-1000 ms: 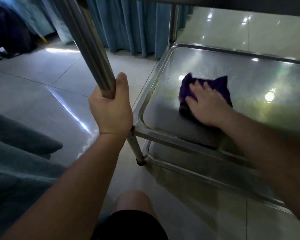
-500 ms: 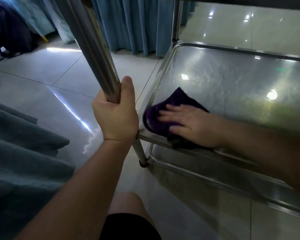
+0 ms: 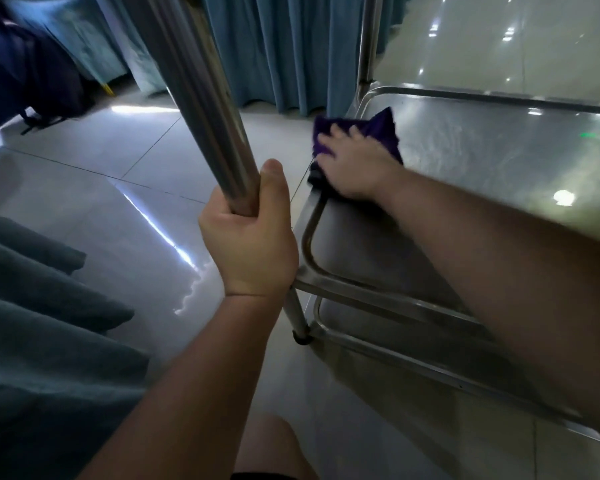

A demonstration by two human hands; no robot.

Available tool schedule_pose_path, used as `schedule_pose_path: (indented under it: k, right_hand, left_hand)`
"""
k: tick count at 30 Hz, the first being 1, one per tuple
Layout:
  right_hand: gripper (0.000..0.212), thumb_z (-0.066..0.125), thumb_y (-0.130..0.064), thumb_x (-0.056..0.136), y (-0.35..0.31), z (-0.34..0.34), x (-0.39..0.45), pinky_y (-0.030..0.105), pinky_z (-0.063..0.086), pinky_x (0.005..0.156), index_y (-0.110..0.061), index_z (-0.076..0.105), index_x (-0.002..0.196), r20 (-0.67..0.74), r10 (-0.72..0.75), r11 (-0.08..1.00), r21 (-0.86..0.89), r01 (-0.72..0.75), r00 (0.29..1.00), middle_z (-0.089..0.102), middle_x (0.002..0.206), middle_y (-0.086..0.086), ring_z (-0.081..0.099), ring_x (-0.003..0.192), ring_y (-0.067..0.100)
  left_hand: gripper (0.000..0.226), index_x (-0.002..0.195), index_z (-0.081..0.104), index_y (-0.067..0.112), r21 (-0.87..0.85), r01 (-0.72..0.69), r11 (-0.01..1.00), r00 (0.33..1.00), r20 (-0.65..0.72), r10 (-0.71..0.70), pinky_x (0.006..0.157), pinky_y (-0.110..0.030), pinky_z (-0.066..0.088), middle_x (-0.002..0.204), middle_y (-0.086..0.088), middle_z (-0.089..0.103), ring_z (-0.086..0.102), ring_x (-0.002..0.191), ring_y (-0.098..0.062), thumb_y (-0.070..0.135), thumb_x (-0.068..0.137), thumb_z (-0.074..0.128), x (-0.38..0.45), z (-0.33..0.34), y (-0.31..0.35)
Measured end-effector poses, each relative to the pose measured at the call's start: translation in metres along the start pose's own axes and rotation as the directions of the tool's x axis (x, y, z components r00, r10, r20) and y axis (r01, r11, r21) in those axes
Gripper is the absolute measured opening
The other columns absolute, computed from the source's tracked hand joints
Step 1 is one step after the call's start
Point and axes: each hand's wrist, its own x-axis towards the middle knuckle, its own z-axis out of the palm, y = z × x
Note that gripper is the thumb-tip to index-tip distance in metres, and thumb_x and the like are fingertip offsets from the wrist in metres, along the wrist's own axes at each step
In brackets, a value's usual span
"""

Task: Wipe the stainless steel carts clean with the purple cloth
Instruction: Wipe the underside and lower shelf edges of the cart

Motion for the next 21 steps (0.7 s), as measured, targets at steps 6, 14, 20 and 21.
schedule_pose_path:
  k: [6, 14, 20, 21]
  right_hand:
    - [0.063, 0.030, -0.052, 0.105, -0.016, 0.027, -0.158, 0.017, -0.012, 0.120, -0.040, 0.014, 0.164, 0.167, -0.480, 0.869, 0.227, 0.440, 0.861, 0.005, 0.170, -0.020, -0.006, 0.155, 0.000]
    - [0.057, 0.025, -0.038, 0.111, 0.046, -0.007, -0.043, 0.046, 0.007, 0.128, -0.021, 0.017, 0.165, 0.026, 0.120, 0.992, 0.043, -0.121, 0.992, 0.011, 0.173, -0.001, 0.007, 0.159, 0.025]
    - [0.065, 0.022, -0.046, 0.104, 0.006, 0.016, -0.041, 0.049, 0.003, 0.128, -0.023, 0.020, 0.164, -0.007, 0.118, 0.990, 0.082, -0.117, 0.993, 0.012, 0.173, -0.004, 0.005, 0.159, 0.024]
    - [0.065, 0.022, -0.047, 0.103, 0.001, 0.019, -0.051, 0.049, 0.002, 0.128, -0.023, 0.020, 0.164, -0.004, 0.103, 0.991, 0.089, -0.103, 0.995, 0.012, 0.173, -0.005, 0.004, 0.159, 0.023]
  left_hand:
    - [0.040, 0.060, 0.052, 0.031, -0.029, 0.008, 1.000, 1.000, -0.020, -0.009, 0.050, -0.043, 0.045, 0.057, -0.008, 0.045, 0.047, 0.052, -0.032, 0.051, 0.089, 0.069, 0.000, 0.002, 0.001]
    - [0.038, 0.063, 0.051, 0.033, 0.009, 0.020, 1.000, 1.000, -0.014, -0.020, 0.052, -0.043, 0.049, 0.065, -0.020, 0.045, 0.051, 0.057, -0.041, 0.057, 0.089, 0.067, -0.004, 0.003, 0.005]
    - [0.036, 0.062, 0.054, 0.037, -0.010, 0.018, 1.000, 1.000, -0.023, -0.018, 0.052, -0.042, 0.050, 0.064, -0.017, 0.045, 0.050, 0.056, -0.032, 0.057, 0.088, 0.068, -0.001, 0.001, 0.003]
    - [0.035, 0.062, 0.055, 0.037, -0.015, 0.024, 1.000, 0.999, -0.028, -0.025, 0.053, -0.043, 0.050, 0.063, -0.014, 0.046, 0.050, 0.056, -0.032, 0.057, 0.088, 0.068, -0.001, 0.001, 0.003]
